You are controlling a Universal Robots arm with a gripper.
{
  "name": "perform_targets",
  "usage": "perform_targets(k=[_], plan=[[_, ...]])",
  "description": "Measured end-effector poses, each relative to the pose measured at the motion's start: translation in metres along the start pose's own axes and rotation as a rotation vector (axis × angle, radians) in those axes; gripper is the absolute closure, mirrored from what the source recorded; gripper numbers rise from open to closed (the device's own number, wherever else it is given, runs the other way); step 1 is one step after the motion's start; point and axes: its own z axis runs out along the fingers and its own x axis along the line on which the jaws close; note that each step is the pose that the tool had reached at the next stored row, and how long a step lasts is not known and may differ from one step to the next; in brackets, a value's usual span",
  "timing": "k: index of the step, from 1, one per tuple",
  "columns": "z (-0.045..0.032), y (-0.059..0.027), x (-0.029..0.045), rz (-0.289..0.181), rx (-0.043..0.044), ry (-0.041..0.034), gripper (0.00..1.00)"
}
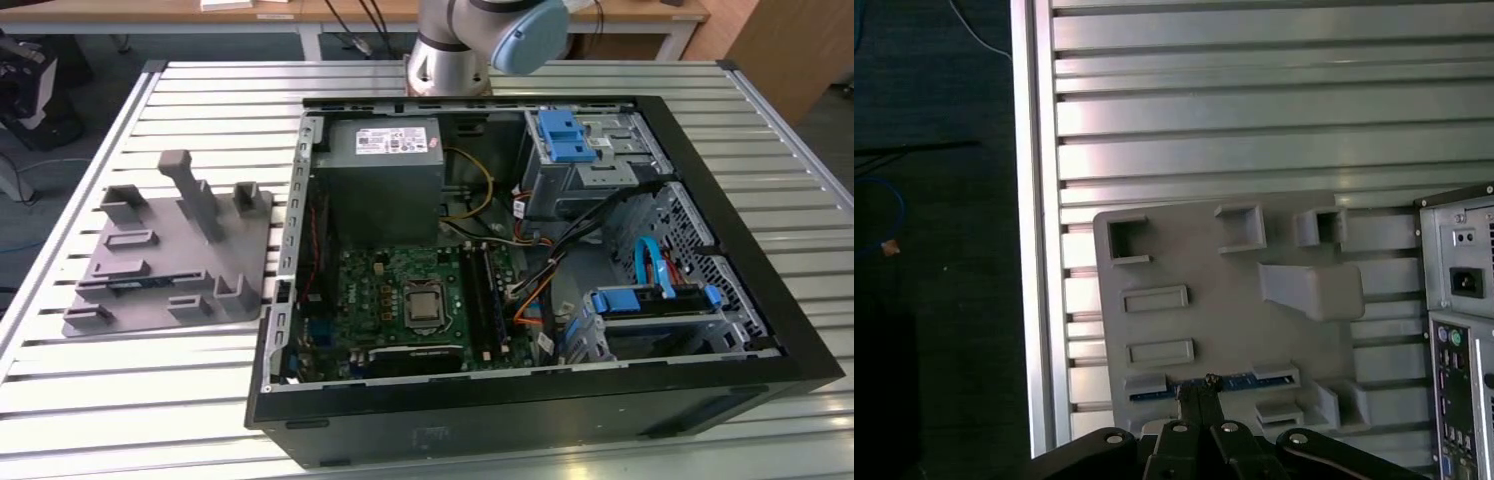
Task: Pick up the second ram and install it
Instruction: 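Reach for the second ram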
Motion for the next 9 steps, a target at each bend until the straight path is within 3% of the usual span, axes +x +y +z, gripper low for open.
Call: perform_targets(k=[9], plan=[[0.0072, -0.0004, 0.0002, 0.0, 0.0, 0.0, 0.9]])
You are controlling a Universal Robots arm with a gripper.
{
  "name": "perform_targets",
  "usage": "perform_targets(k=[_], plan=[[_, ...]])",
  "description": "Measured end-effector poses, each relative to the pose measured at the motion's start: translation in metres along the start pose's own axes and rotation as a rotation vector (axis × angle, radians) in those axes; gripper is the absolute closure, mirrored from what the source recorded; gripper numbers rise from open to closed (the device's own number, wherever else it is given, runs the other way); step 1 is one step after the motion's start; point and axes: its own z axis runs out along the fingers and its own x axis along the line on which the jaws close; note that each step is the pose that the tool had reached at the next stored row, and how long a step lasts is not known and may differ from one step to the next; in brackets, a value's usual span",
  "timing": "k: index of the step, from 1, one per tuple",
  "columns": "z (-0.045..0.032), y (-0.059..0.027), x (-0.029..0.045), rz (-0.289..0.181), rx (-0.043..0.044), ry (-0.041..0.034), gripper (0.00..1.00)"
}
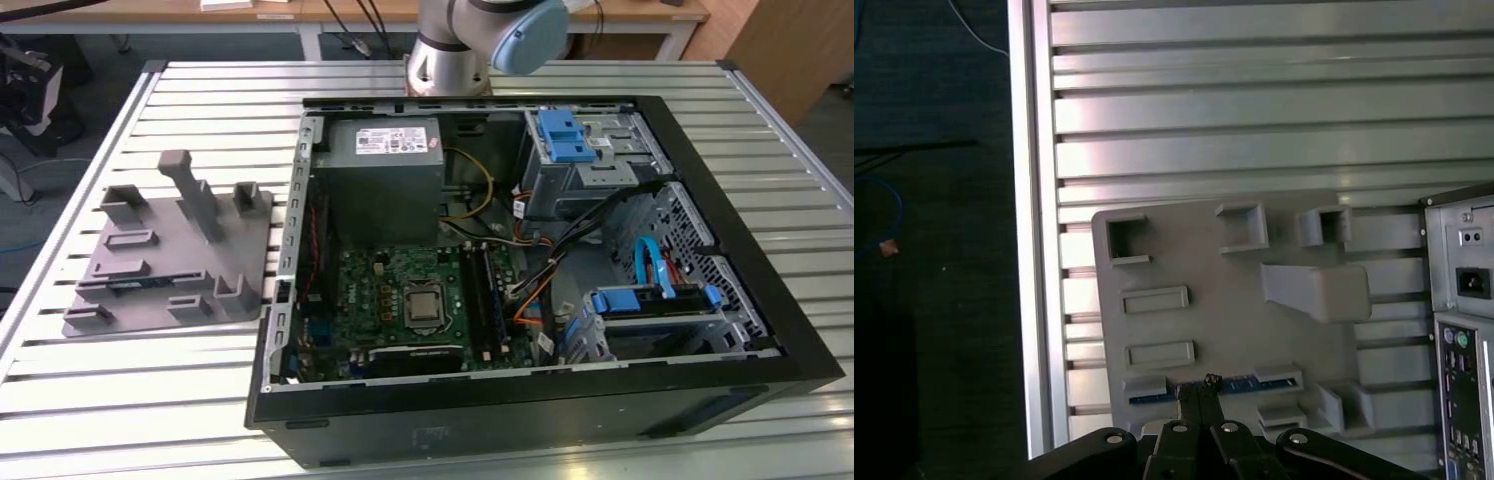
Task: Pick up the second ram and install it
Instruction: 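Reach for the second ram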
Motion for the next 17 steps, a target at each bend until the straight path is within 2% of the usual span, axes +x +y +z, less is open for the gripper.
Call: perform_targets(k=[17], plan=[[0.0122, -0.0006, 0.0004, 0.0, 0.0, -0.0001, 0.9]])
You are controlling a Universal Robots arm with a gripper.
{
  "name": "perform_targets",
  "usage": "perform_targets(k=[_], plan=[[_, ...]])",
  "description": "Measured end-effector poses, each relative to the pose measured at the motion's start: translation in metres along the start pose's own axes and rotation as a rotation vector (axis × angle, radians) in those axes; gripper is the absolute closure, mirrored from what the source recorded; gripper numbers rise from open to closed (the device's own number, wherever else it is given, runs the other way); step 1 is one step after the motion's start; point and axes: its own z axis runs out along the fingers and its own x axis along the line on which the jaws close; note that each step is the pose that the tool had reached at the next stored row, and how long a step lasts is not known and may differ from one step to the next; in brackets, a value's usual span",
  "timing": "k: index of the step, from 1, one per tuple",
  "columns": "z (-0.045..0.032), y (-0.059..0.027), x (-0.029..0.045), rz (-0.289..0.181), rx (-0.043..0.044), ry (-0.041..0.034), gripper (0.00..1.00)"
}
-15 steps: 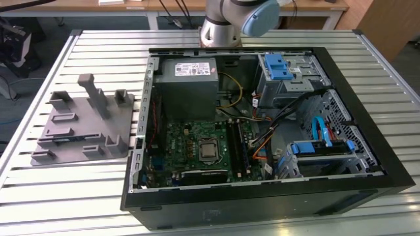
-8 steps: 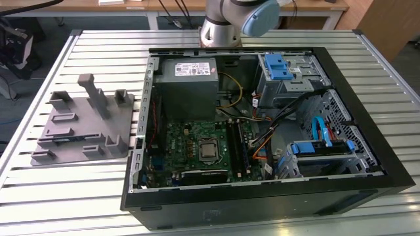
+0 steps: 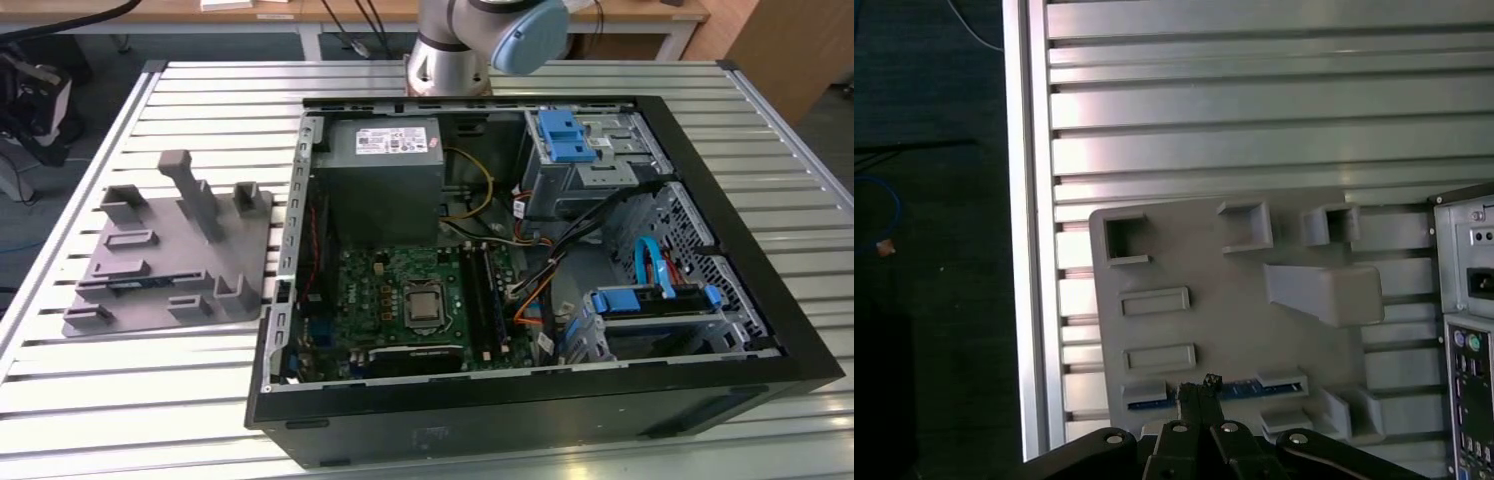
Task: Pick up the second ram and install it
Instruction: 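Reach for the second ram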
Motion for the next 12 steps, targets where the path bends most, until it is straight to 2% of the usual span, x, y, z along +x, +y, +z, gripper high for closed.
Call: perform_targets(k=[12], plan=[[0.0101, -0.0005, 0.0003, 0.0, 0.0, 0.0001, 0.9]])
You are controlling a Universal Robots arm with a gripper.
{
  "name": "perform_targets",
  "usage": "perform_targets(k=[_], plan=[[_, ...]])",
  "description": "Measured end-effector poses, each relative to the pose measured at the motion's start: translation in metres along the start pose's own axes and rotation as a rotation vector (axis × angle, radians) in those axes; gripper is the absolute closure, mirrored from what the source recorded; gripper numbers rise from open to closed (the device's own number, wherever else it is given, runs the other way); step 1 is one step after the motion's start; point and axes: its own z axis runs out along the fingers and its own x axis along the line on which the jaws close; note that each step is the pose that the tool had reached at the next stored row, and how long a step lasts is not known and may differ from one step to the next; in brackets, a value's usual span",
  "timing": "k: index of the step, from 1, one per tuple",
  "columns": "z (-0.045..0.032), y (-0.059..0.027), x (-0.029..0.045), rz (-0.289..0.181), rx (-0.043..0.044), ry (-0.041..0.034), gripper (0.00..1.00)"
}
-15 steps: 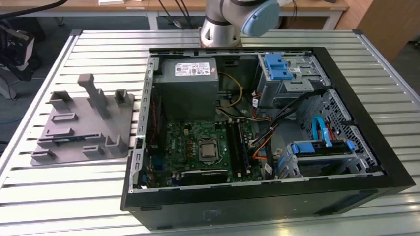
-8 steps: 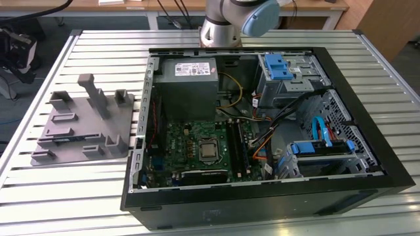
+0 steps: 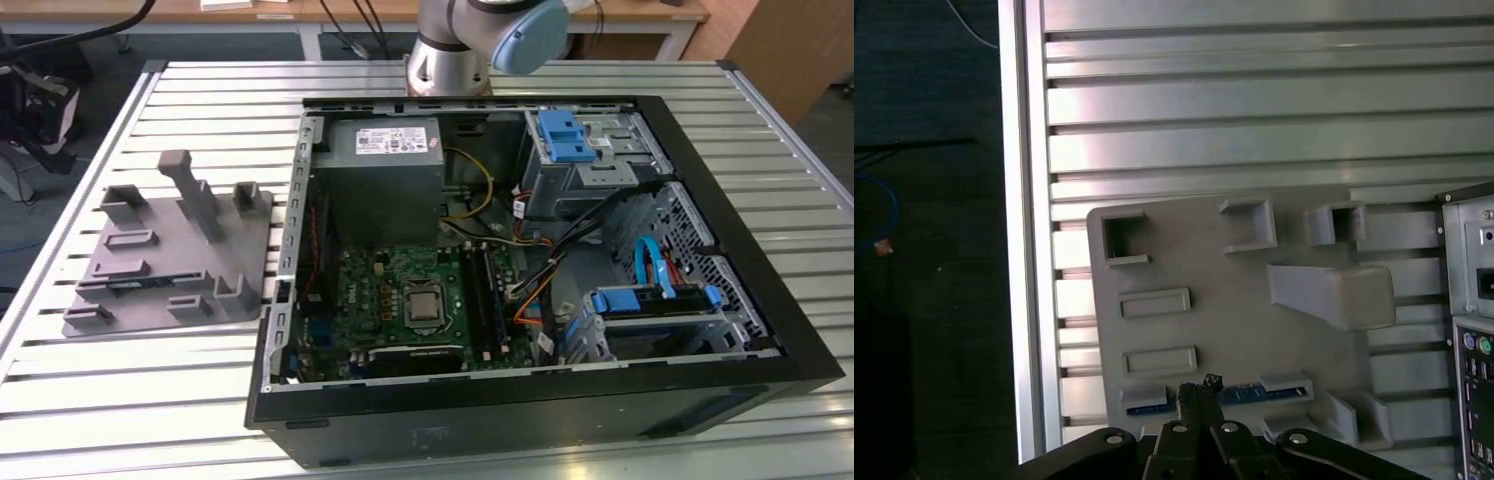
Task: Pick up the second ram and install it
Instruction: 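Reach for the second ram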
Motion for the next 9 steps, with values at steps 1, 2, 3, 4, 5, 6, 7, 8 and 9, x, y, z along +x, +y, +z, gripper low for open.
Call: perform_targets(k=[1, 2, 3, 4, 5, 6, 7, 8, 9], plan=[[0.0008, -0.0001, 0.0, 0.0, 0.0, 0.0, 0.9], [0.0016, -0.0001, 0.0, 0.0, 0.0001, 0.0, 0.9], [0.0024, -0.0001, 0.0001, 0.0, 0.0, 0.0, 0.9], [0.0032, -0.0002, 0.0001, 0.0, 0.0, 0.0, 0.9], [0.0039, -0.0002, 0.0001, 0.0, 0.0, 0.0, 0.9], [0.0046, -0.0003, 0.0001, 0.0, 0.0001, 0.0, 0.9], [0.0053, -0.0003, 0.0001, 0.0, 0.0, 0.0, 0.9], [0.006, -0.0003, 0.0002, 0.0, 0.0, 0.0, 0.9], [0.0067, -0.0003, 0.0002, 0.0, 0.0001, 0.0001, 0.9]])
